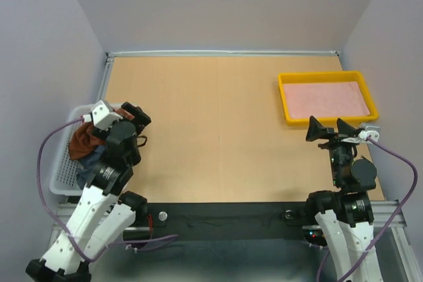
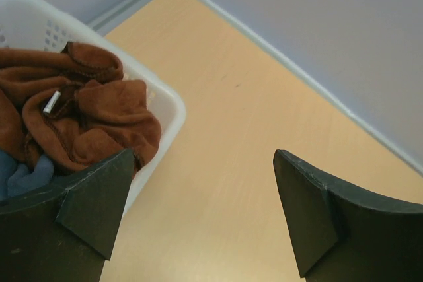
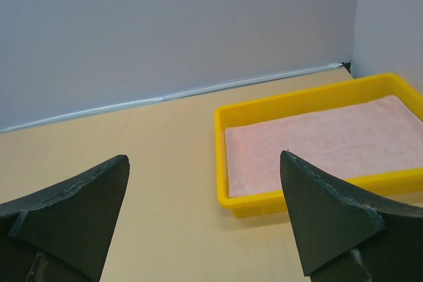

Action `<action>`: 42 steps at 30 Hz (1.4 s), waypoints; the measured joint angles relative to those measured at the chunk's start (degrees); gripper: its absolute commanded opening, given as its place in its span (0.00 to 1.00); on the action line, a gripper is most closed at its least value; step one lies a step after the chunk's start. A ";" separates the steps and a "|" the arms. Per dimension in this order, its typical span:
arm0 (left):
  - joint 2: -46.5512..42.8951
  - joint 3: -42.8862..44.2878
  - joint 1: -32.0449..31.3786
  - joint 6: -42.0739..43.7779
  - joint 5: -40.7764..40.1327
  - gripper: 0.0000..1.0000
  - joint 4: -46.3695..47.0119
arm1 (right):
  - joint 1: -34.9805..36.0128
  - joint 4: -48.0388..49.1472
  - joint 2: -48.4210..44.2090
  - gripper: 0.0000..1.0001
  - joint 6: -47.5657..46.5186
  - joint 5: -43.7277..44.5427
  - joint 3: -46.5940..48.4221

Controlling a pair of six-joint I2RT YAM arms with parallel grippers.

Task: Fold and stack the towels
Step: Grab crumpled towel

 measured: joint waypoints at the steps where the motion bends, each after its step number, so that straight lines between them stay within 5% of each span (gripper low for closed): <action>1: 3.78 1.53 0.39 -1.09 -0.09 0.99 -1.49 | 0.31 0.00 0.02 1.00 -0.11 0.00 0.00; 7: 21.14 7.96 11.85 -2.60 4.44 0.99 -4.55 | 1.46 -0.02 0.13 1.00 -0.15 0.44 0.00; 12: 27.85 7.96 23.41 -1.29 9.01 0.99 -4.96 | 2.51 -0.04 0.13 1.00 -0.15 0.87 0.00; 18: 35.28 7.96 29.64 -0.15 15.15 0.94 -3.10 | 3.34 -0.02 0.11 1.00 -0.15 2.01 0.00; 21: 40.24 7.96 30.12 0.04 16.92 0.74 -2.43 | 3.37 -0.04 0.11 1.00 -0.15 2.40 0.00; 22: 41.90 7.96 30.29 0.35 17.40 0.56 -2.43 | 3.39 -0.02 0.11 1.00 -0.15 2.49 0.00; 23: 42.86 7.96 30.34 0.22 17.68 0.56 -2.40 | 3.41 -0.02 0.09 1.00 -0.15 2.58 0.00; 26: 43.89 7.96 30.38 1.14 18.21 0.13 -2.49 | 3.43 -0.02 0.09 1.00 -0.15 2.73 0.00; 28: 43.01 8.11 30.38 1.60 18.18 0.02 -2.60 | 3.43 -0.02 0.09 1.00 -0.15 2.78 0.00; 42: 35.19 33.00 30.08 8.11 16.06 0.00 -8.17 | 3.48 -0.13 1.99 1.00 0.13 2.45 0.00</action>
